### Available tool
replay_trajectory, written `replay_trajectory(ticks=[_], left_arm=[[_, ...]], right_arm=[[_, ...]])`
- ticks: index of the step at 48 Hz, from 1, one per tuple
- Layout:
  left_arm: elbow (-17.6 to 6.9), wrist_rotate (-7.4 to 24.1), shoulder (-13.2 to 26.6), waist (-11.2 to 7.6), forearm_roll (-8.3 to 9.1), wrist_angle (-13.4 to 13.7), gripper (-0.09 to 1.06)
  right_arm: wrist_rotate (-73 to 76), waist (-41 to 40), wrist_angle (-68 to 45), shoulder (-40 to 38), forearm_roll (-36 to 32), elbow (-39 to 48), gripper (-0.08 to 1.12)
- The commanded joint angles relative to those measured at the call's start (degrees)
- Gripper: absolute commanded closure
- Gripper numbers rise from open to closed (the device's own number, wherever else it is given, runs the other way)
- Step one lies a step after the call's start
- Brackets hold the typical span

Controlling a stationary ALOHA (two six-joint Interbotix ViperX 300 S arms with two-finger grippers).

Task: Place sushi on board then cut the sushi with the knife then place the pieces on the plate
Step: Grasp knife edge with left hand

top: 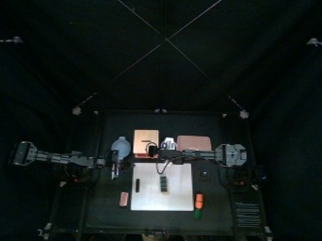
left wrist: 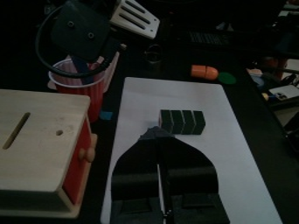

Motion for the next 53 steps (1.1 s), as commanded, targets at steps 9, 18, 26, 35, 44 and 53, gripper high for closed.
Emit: replay_trajectory(ticks=[9,18,26,35,44,53], left_arm=[[-0.7,0.1,0.1,0.18,-0.09,-0.3,0.98],[-0.7,0.1,0.1,0.18,-0.09,-0.3,0.98],[-0.7,0.1,0.1,0.18,-0.09,-0.3,0.98],[-0.9,0.1,-0.1,0.09,-0.18,-0.3,0.98],[-1.1,0.2,-2.3,0.09,0.00,-0.3,0.98],[-1.2,0.2,-5.9,0.18,0.00,-0.7,0.97]], right_arm=[[-0.2,-1.6,0.2,-2.0,-0.1,-4.4,0.66],[-0.2,-1.8,0.5,-4.0,1.0,-5.0,0.72],[-0.1,-2.0,0.9,-6.8,2.3,-5.0,0.72],[0.1,-2.2,0.9,-10.7,2.6,-5.1,0.72],[0.3,-2.1,1.0,-16.3,2.6,-4.8,0.72],[1.0,-1.3,0.5,-21.4,2.1,-3.6,0.72]])
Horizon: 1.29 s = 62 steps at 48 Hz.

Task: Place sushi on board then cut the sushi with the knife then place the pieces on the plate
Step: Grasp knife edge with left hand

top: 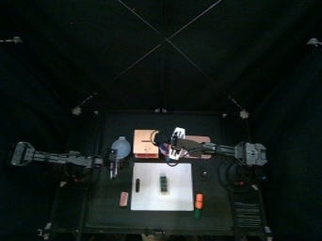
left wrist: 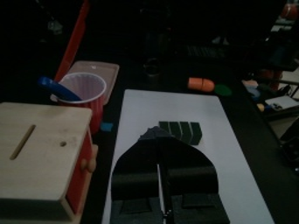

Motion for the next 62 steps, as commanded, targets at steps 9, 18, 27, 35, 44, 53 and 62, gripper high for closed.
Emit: replay_trajectory(ticks=[9,18,27,35,44,53,62], left_arm=[[-1.3,0.1,-3.3,0.18,0.09,-0.8,0.97],[-2.5,0.2,-3.3,0.18,0.18,-0.8,0.97],[-4.1,0.2,-3.3,0.18,1.23,-0.8,0.96],[-5.5,0.1,-3.3,0.18,1.67,-0.9,0.91],[-6.8,-0.1,-2.9,0.18,1.58,-1.9,0.77],[-8.2,0.0,-1.4,0.18,1.67,-2.0,0.52],[-9.8,0.0,2.3,-0.44,1.58,-1.0,0.24]], right_arm=[[1.3,4.1,-3.3,-10.0,-0.7,3.6,0.72],[7.4,7.3,-11.3,-15.4,-0.9,8.3,0.72],[12.1,9.8,-21.6,-22.0,-1.3,18.5,0.72],[18.5,10.8,-35.0,-28.6,-1.4,27.9,0.72],[20.8,10.5,-55.5,-35.1,-0.8,43.9,0.72],[20.7,10.0,-75.3,-37.1,1.6,56.2,0.72],[20.4,10.2,-81.4,-36.5,2.6,60.5,0.72]])
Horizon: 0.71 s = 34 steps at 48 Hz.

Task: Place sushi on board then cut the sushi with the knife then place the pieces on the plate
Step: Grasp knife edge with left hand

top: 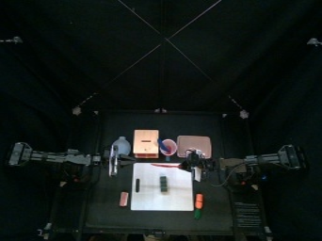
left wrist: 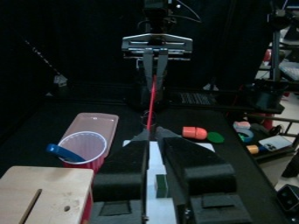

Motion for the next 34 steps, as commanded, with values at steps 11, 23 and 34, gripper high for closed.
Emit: replay_trajectory(ticks=[11,23,34], left_arm=[[-5.4,-0.1,7.8,-1.05,0.09,5.0,-0.01],[-10.4,-0.1,13.9,-1.41,0.09,12.0,-0.02],[-14.1,0.0,19.1,-1.49,0.09,16.7,-0.02]], right_arm=[[-0.1,0.1,-3.8,0.0,0.4,1.9,0.72],[0.1,0.4,-6.6,1.5,0.5,2.4,0.72],[0.0,0.5,-7.1,4.6,0.5,1.9,0.72]])
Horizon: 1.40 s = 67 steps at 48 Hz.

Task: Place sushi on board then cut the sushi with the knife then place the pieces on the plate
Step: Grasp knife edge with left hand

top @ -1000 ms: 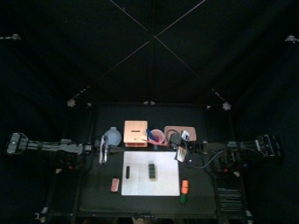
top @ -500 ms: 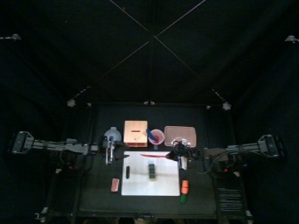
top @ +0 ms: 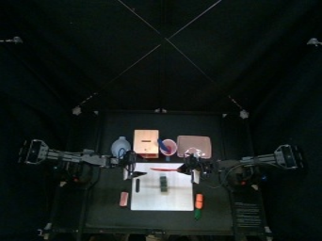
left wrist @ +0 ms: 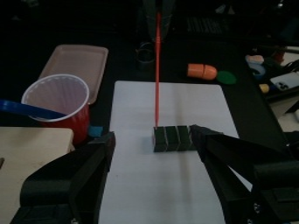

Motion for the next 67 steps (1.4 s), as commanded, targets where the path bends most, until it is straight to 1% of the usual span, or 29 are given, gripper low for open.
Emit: replay_trajectory(ticks=[1,6,15,21,25,29,38,44,54,67], left_arm=[[-3.4,0.1,2.5,-0.09,0.09,1.8,-0.02],[-5.1,0.1,4.7,-0.09,0.09,4.0,-0.02],[-8.3,0.0,9.4,0.09,0.18,9.8,-0.02],[-10.3,0.1,12.1,0.26,0.35,11.8,-0.01],[-11.0,0.1,13.4,0.35,0.62,12.1,-0.01],[-11.5,0.1,14.0,0.35,1.41,12.1,-0.01],[-11.7,0.0,13.8,0.35,2.90,12.0,-0.01],[-11.7,0.0,13.8,0.44,3.52,11.9,0.03],[-11.7,0.0,13.8,0.79,4.22,11.4,0.21],[-11.7,0.1,14.2,0.97,4.22,11.2,0.46]], right_arm=[[0.0,0.2,-0.7,0.8,0.1,-1.1,0.72],[-0.1,0.3,-0.7,2.3,-0.2,-1.8,0.72],[-0.3,0.3,-0.7,3.9,-0.2,-2.9,0.72],[-0.3,0.4,-0.7,4.6,-0.2,-3.3,0.72],[-0.3,0.4,-0.7,4.9,0.0,-3.5,0.72],[-0.3,0.4,-0.7,5.2,0.1,-3.5,0.72],[-0.1,0.6,-0.7,5.5,0.1,-3.5,0.72],[-0.1,0.6,-0.7,5.6,0.0,-3.5,0.72],[-0.1,0.5,-0.7,5.6,0.0,-3.4,0.72],[0.1,0.4,-0.7,6.2,0.2,-3.3,0.72]])
